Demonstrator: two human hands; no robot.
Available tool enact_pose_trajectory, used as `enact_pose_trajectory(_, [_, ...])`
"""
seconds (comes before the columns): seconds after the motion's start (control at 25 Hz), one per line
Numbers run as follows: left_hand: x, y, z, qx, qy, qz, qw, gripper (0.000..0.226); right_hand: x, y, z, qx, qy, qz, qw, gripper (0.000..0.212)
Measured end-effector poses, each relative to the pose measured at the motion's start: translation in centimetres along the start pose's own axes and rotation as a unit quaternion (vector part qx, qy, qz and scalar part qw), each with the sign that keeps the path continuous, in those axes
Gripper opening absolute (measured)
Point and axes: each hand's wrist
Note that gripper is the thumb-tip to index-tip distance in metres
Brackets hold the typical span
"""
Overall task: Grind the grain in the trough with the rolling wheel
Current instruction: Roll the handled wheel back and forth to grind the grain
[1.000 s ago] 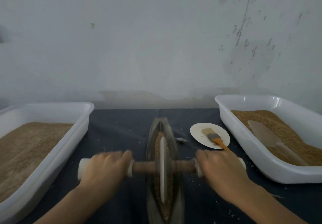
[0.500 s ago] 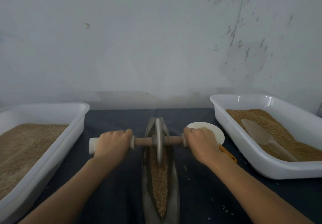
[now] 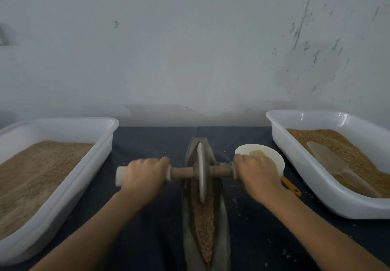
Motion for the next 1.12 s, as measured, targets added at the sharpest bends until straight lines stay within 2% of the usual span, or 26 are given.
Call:
enact_pose_trajectory(0.12, [0.0, 0.0, 3.0, -0.004, 0.005, -0.013, 1.0, 0.017, -0.4, -0.2, 2.6, -0.007, -0.017, 0.005, 1.0, 0.018])
enact_pose_trajectory(0.2, [0.0, 0.5, 1.9, -0.003, -0.012, -0.015, 1.0, 0.021, -0.4, 0.0, 1.1, 0.011, -0.014, 0.021, 1.0, 0.018])
enact_pose_trajectory(0.28, [0.2, 0.5, -1.4, 0.003, -0.025, -0.017, 1.0, 0.028, -0.3, 0.0, -2.6, -0.022, 0.033, 0.019, 0.999, 0.033])
enact_pose_trajectory(0.36, [0.7, 1.2, -5.1, -0.052, -0.058, -0.009, 0.997, 0.043, 0.4, 0.9, -6.3, -0.063, 0.085, 0.04, 0.994, 0.049])
enact_pose_trajectory(0.44, [1.0, 2.0, -7.5, -0.117, -0.085, -0.007, 0.989, 0.055, 0.3, 1.0, -8.0, -0.061, 0.095, 0.054, 0.992, 0.054])
enact_pose_trajectory(0.52, [0.9, 2.0, -6.9, -0.099, -0.071, 0.004, 0.993, 0.057, 0.2, 0.8, -6.9, -0.015, 0.061, 0.044, 0.997, 0.052])
enact_pose_trajectory(0.56, [0.5, 1.8, -6.0, -0.076, -0.068, 0.021, 0.995, 0.053, 0.1, 0.5, -5.5, -0.005, 0.039, 0.009, 0.999, 0.045])
enact_pose_trajectory(0.64, [-0.1, 0.6, -2.3, -0.062, -0.022, 0.023, 0.998, 0.032, -0.3, -0.4, -2.1, -0.018, -0.001, -0.036, 0.999, 0.026])
enact_pose_trajectory(0.72, [-0.2, -0.2, 1.1, -0.009, 0.009, 0.001, 1.0, 0.016, -0.4, -0.7, 1.1, -0.033, -0.013, -0.049, 0.998, 0.02])
enact_pose_trajectory(0.84, [-0.2, -0.5, 2.2, 0.0, 0.01, -0.013, 1.0, 0.014, -0.3, -0.3, 2.6, -0.029, -0.009, -0.052, 0.998, 0.021])
enact_pose_trajectory(0.92, [0.2, 0.2, 0.0, 0.007, -0.01, -0.02, 1.0, 0.02, -0.3, -0.1, 0.0, -0.01, -0.008, -0.022, 1.0, 0.028])
enact_pose_trajectory(0.96, [0.4, 0.5, -1.8, -0.016, -0.029, -0.016, 0.999, 0.024, -0.3, -0.1, -2.0, -0.009, 0.007, -0.01, 1.0, 0.036])
enact_pose_trajectory(1.08, [1.2, 2.2, -6.7, -0.16, -0.09, -0.023, 0.983, 0.035, 0.3, 0.9, -7.5, -0.025, 0.072, 0.039, 0.996, 0.056])
enact_pose_trajectory(1.12, [1.4, 2.4, -7.4, -0.176, -0.098, -0.028, 0.979, 0.039, 0.1, 1.1, -8.1, -0.026, 0.075, 0.047, 0.996, 0.059])
Point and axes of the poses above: each hand's wrist, its own z-axis towards the middle knuckle, its own y-axis out of the back of the hand, x = y × z, and after that the axes turned 15 degrees about z, right-handed
